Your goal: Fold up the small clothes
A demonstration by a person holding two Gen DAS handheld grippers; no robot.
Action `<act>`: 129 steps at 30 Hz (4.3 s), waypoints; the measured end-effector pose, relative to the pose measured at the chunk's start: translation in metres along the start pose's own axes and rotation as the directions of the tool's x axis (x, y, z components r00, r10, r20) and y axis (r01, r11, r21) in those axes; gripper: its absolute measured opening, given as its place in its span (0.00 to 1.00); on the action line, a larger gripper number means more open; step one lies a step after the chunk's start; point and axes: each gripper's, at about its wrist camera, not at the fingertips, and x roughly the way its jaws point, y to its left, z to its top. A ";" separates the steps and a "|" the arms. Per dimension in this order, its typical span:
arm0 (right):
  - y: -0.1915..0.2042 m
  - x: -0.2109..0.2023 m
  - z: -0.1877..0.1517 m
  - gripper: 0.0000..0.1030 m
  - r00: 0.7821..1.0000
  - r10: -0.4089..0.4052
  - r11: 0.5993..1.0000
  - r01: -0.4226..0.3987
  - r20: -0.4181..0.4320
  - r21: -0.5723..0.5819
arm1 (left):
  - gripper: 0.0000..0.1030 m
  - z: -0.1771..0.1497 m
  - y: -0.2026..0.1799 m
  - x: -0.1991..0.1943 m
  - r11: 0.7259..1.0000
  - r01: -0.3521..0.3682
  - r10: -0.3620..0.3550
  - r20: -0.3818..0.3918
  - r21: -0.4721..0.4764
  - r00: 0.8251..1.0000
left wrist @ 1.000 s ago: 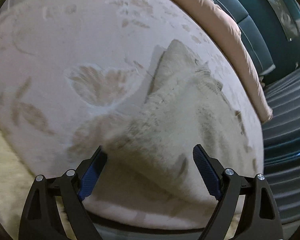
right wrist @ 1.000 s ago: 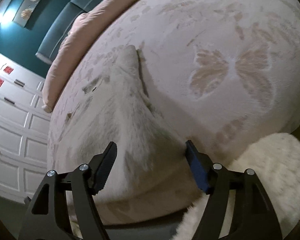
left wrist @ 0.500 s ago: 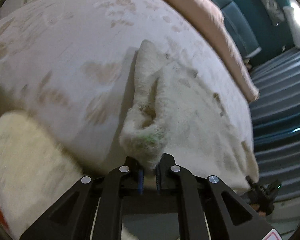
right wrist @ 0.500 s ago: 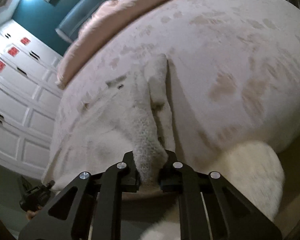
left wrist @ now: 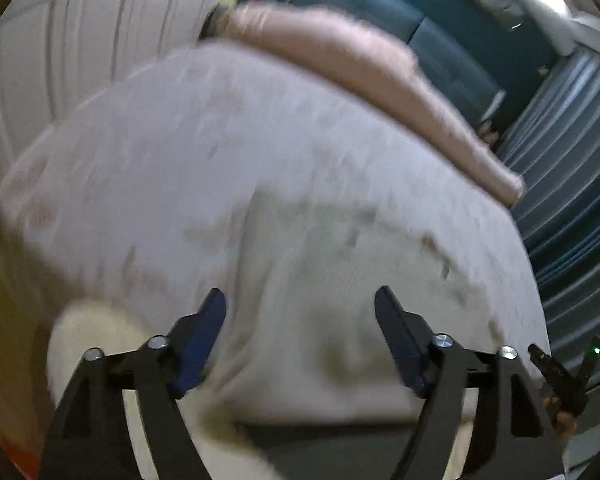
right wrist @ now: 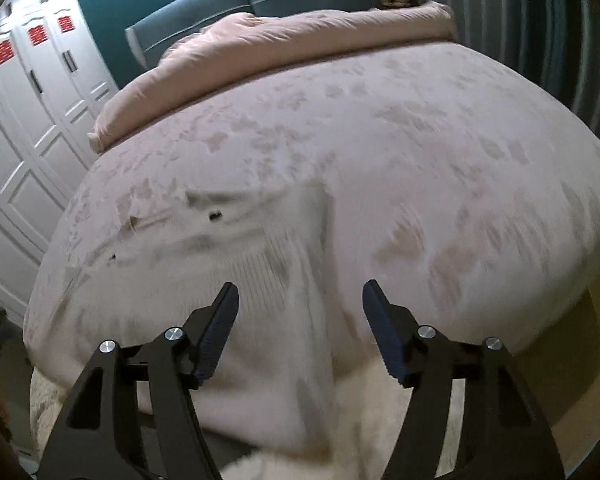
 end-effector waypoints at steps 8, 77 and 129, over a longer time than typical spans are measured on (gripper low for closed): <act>0.013 0.075 0.014 0.50 0.996 0.010 1.000 -0.008 -0.090 0.025 | 0.72 0.021 -0.001 0.114 0.999 0.006 -0.014 -0.168 -0.051 0.986; 0.016 0.010 0.100 0.08 0.941 0.227 0.955 -0.265 0.251 0.132 | 0.07 0.131 -0.019 0.070 0.976 0.205 -0.209 0.053 0.075 0.976; -0.017 0.089 -0.004 0.11 0.989 0.041 0.987 -0.018 -0.141 0.159 | 0.41 -0.016 0.009 0.131 0.979 -0.182 0.198 -0.214 0.094 0.957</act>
